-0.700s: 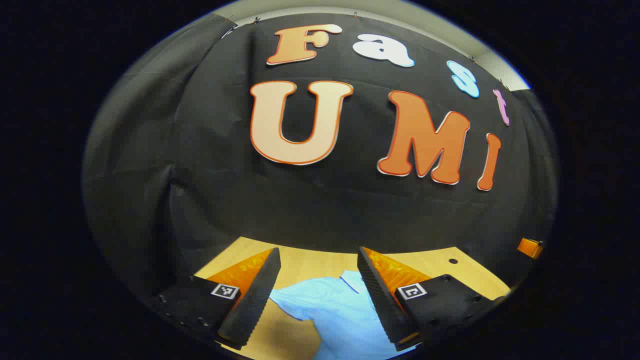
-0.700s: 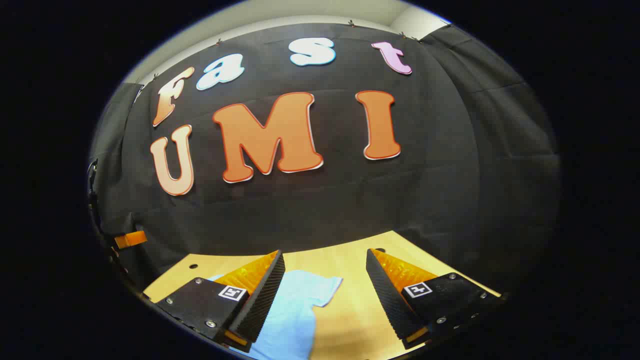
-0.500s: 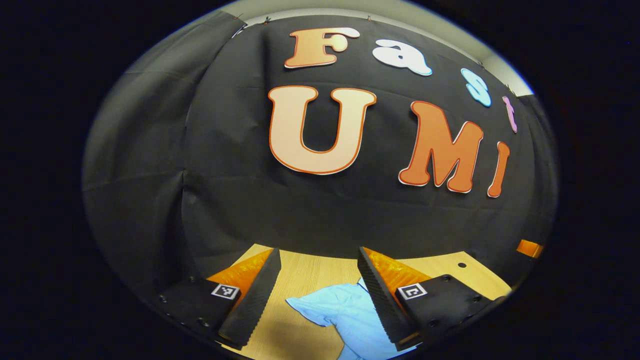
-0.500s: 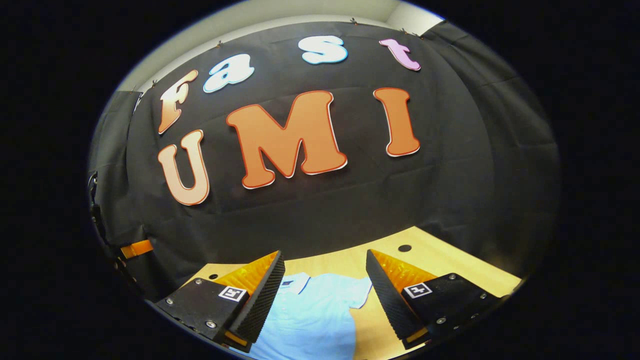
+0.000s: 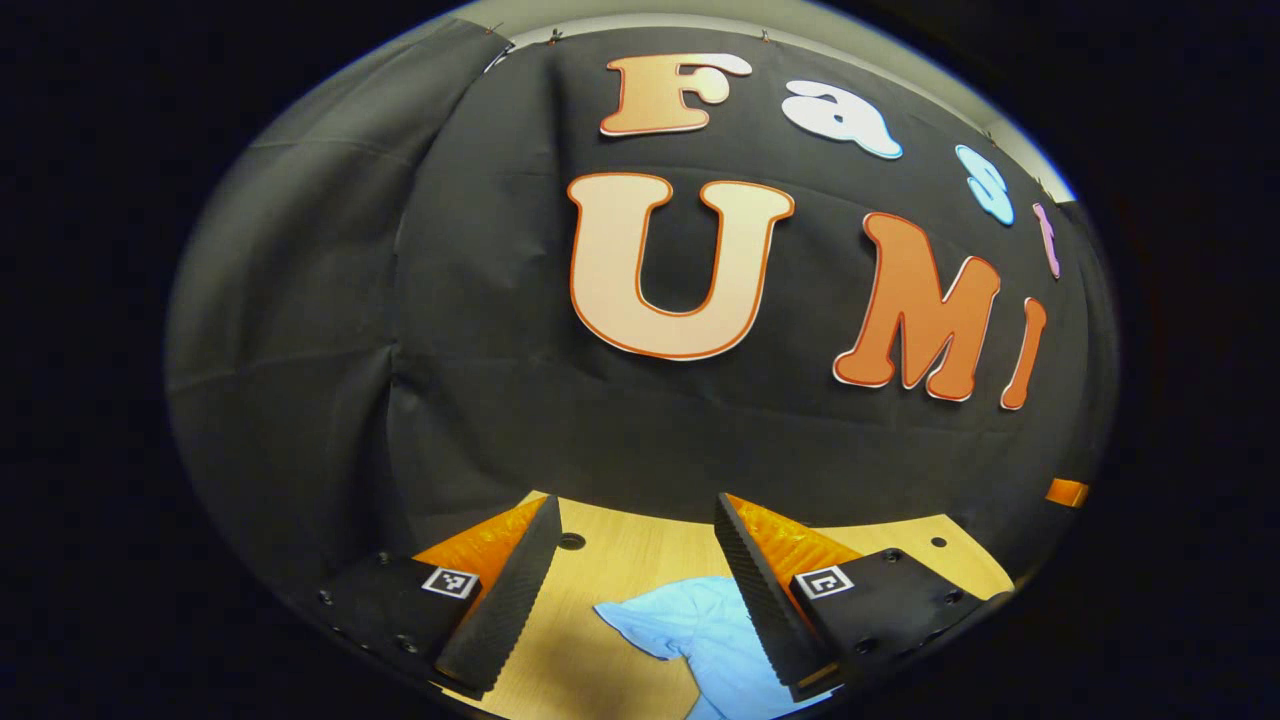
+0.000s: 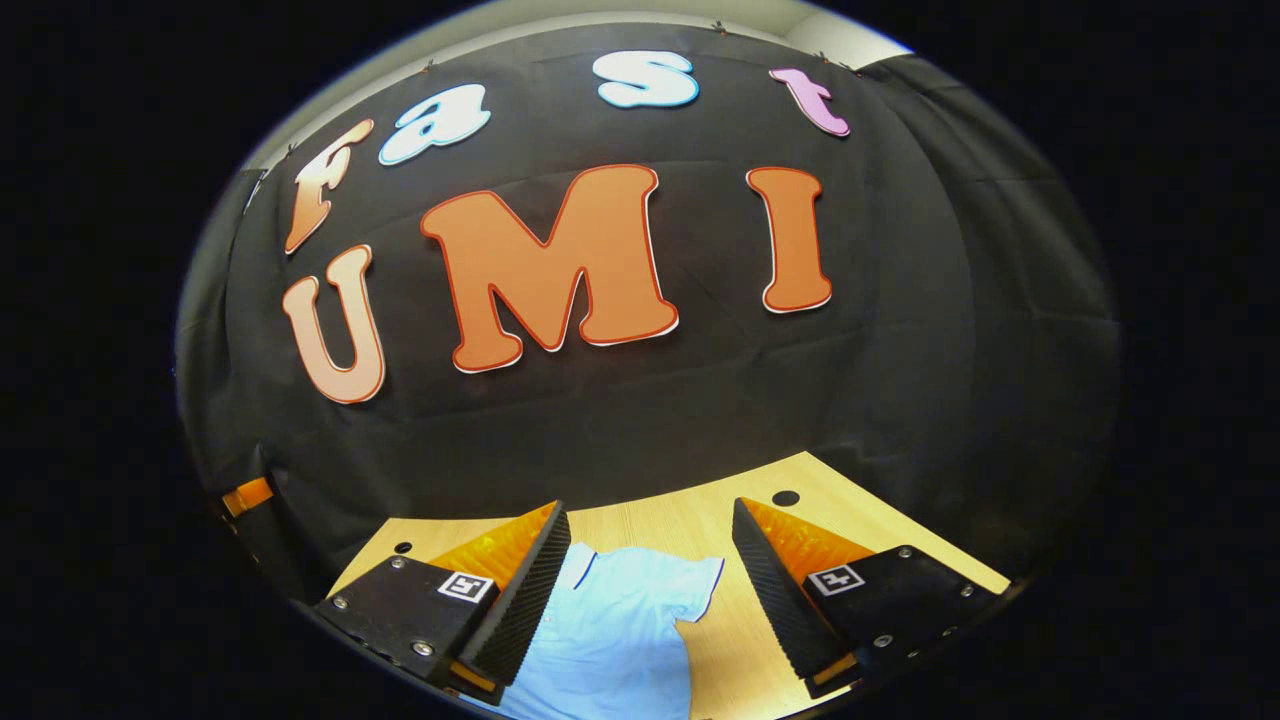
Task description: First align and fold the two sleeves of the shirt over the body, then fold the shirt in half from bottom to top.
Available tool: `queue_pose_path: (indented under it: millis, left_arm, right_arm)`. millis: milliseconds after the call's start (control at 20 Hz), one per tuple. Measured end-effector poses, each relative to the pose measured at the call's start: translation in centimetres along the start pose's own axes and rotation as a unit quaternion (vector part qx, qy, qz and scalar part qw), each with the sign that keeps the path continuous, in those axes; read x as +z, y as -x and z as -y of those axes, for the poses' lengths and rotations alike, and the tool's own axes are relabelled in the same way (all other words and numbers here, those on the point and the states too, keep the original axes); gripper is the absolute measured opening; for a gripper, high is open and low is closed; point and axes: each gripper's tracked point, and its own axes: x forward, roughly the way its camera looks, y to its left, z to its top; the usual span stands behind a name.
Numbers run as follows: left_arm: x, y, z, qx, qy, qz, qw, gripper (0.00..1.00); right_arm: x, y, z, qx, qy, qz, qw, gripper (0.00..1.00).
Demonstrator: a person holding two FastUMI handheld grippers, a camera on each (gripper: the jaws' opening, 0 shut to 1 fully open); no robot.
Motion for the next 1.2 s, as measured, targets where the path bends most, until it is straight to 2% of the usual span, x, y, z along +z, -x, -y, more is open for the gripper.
queue_pose_path:
  millis: [200, 300, 400, 650, 700, 850, 1050, 1100, 1200]
  left_arm:
    - [0.1, 0.8, 0.1, 0.033, 0.003, 0.004, 0.999, 0.99]
    - [-0.3, 0.9, 0.6, 0.044, 0.001, 0.006, 0.999, 0.99]
    - [-0.9, 0.8, 0.9, 0.042, -0.002, 0.005, 0.999, 0.99]
    - [-0.7, -1.0, 2.6, 0.009, -0.003, -0.004, 1.000, 0.99]
    - [-0.6, -1.2, 2.8, 0.002, -0.002, -0.004, 1.000, 0.99]
    - [-1.0, -2.4, 2.5, -0.009, -0.002, -0.011, 1.000, 0.99]
    - [-1.5, -3.1, 1.1, -0.006, -0.003, -0.018, 1.000, 0.99]
    - [-1.7, -3.3, 0.5, -0.003, -0.004, -0.021, 1.000, 0.99]
    - [-2.1, -3.5, -0.6, 0.002, -0.004, -0.029, 1.000, 0.99]
  right_arm:
    - [-0.7, -2.2, 1.6, 0.004, -0.014, -0.025, 1.000, 0.98]
    - [-1.9, -3.5, 2.6, -0.001, 0.004, -0.042, 0.999, 0.98]
    - [-3.5, -4.5, 3.2, -0.012, 0.003, -0.073, 0.997, 0.98]
    - [-6.5, -6.6, 4.1, -0.050, -0.030, -0.152, 0.987, 0.98]
    - [-7.6, -7.3, 4.3, -0.055, -0.021, -0.180, 0.982, 0.98]
    - [-11.5, -8.4, 4.7, -0.055, 0.007, -0.289, 0.956, 0.99]
    - [-15.8, -11.9, 4.3, -0.049, -0.042, -0.378, 0.924, 0.99]
    - [-17.3, -12.6, 4.5, -0.056, -0.055, -0.401, 0.913, 0.99]
    - [-19.9, -14.5, 5.4, -0.075, -0.058, -0.430, 0.898, 0.99]
